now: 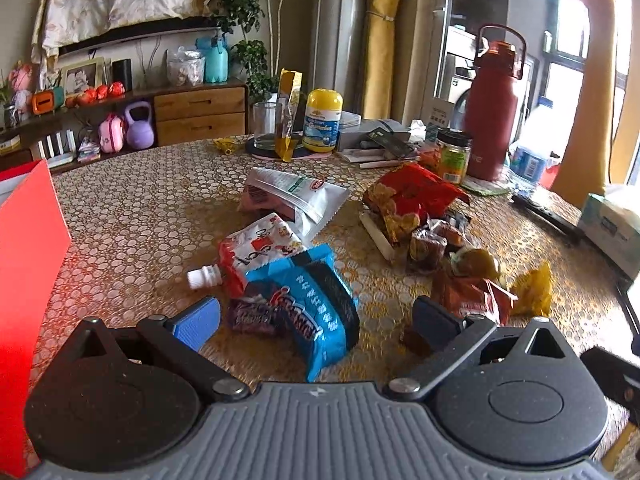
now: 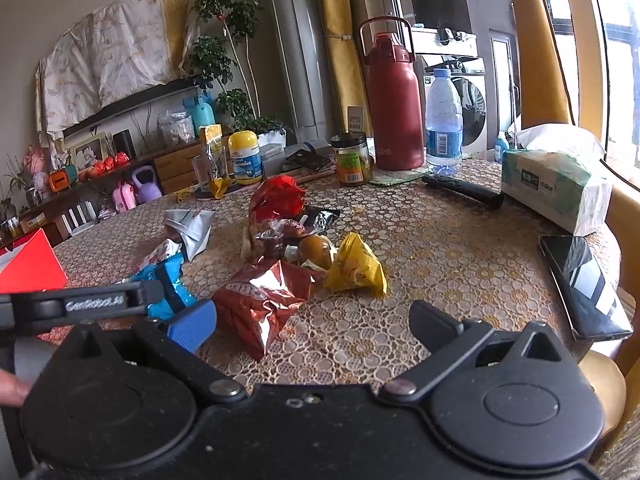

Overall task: Organize snacks
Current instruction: 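Grasp the blue biscuit packet with the left gripper while the right grasps the red Oreo bag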

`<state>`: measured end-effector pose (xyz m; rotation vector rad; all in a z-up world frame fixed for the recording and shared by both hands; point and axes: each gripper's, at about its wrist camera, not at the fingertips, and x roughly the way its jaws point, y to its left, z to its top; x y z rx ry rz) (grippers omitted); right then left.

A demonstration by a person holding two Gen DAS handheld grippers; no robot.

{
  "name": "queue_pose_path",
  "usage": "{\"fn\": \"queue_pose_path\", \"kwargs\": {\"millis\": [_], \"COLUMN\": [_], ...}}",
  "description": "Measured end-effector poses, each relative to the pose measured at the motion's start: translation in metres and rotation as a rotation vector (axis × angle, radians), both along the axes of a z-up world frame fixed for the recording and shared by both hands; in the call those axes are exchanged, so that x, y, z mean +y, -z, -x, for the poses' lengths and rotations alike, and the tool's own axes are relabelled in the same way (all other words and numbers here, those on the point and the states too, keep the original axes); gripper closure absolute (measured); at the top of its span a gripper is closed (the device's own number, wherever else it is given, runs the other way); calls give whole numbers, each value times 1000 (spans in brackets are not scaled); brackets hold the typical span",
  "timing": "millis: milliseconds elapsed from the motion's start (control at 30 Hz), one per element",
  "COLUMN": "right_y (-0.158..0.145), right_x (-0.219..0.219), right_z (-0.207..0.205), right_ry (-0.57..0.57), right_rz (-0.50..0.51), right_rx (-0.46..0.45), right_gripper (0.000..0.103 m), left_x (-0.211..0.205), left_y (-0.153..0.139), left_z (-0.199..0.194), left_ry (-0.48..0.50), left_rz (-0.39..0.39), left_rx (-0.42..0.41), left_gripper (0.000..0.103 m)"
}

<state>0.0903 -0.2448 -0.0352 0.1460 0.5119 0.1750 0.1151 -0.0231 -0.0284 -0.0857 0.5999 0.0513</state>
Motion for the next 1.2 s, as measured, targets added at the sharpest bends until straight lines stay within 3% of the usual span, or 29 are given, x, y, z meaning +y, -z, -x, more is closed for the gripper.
{"fn": "queue_pose_path", "kwargs": {"millis": [433, 667, 1000, 1200], "right_y": [7, 11, 16, 22], "right_x": [11, 18, 32, 44], "right_z": [-22, -32, -50, -64], "right_ry": [-38, -52, -74, -92], "right_rz": [1, 7, 25, 34], "right_rx": [25, 39, 45, 66], "right_gripper": [0, 0, 0, 0], "left_x": [-1, 2, 13, 21], "left_y": [16, 23, 19, 12], "left_z": [-34, -43, -36, -28], "left_ry": [-44, -53, -42, -47], "left_rz": [14, 18, 47, 38], "left_rx": [50, 101, 67, 49], "left_gripper": [1, 35, 52, 55]}}
